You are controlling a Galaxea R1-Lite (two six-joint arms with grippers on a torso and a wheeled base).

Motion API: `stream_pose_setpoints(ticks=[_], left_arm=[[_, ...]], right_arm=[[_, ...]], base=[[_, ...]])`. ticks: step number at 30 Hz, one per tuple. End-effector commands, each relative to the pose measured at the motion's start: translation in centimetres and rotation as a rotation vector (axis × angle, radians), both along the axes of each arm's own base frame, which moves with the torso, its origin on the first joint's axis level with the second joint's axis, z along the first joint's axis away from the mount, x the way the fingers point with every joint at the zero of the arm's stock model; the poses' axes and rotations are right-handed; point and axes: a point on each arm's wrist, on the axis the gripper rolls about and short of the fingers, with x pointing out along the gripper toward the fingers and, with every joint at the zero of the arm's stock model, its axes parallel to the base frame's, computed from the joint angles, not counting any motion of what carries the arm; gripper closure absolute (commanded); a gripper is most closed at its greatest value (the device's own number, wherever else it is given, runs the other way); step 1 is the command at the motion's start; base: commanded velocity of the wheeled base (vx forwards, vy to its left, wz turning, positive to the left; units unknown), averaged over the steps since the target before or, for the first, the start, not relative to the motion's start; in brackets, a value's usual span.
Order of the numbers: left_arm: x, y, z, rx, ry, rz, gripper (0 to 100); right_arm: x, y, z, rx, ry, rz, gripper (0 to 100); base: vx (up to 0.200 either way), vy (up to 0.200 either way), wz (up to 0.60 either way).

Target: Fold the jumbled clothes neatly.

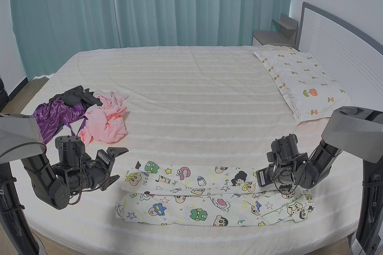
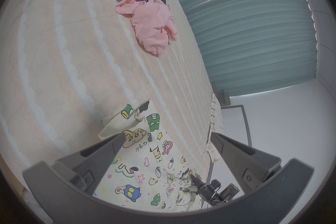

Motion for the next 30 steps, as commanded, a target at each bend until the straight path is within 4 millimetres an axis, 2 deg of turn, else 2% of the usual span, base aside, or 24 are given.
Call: stream_pose_setpoints(ticks=[1, 8, 11, 12, 20, 26, 30], left_arm=[[0.0, 0.0, 0.0, -0.001, 0.001, -0.001, 0], [0.0, 0.0, -0.1, 0.001, 0.002, -0.001, 0], [0.0, 0.0, 0.0, 0.000, 0.000, -0.001, 0], [0.0, 0.0, 0.0, 0.001, 0.000, 0.000, 0], [0.0, 0.0, 0.0, 0.001, 0.000, 0.000, 0], [0.0, -0.1, -0.2, 0.003, 0.004, -0.005, 0], [0.0, -0.1, -0.2, 0.003, 0.004, -0.005, 0]], right_arm=[[-0.9, 0.6, 0.9, 0.010, -0.024, 0.024, 100], [-1.6, 1.1, 1.1, 0.024, -0.065, 0.042, 100], [-2.0, 1.1, 0.5, 0.003, -0.052, 0.039, 100], [-2.1, 1.1, 0.5, 0.003, -0.049, 0.039, 0], [-3.1, 1.4, 1.0, 0.022, -0.041, 0.054, 0], [-3.1, 1.1, 3.0, 0.174, -0.138, -0.047, 0], [-3.4, 0.5, 2.5, 0.221, -0.109, -0.115, 0]], base=[[0.000, 0.000, 0.00], [0.000, 0.000, 0.00], [0.000, 0.000, 0.00], [0.000, 0.000, 0.00], [0.000, 0.000, 0.00], [0.000, 0.000, 0.00], [0.000, 0.000, 0.00]])
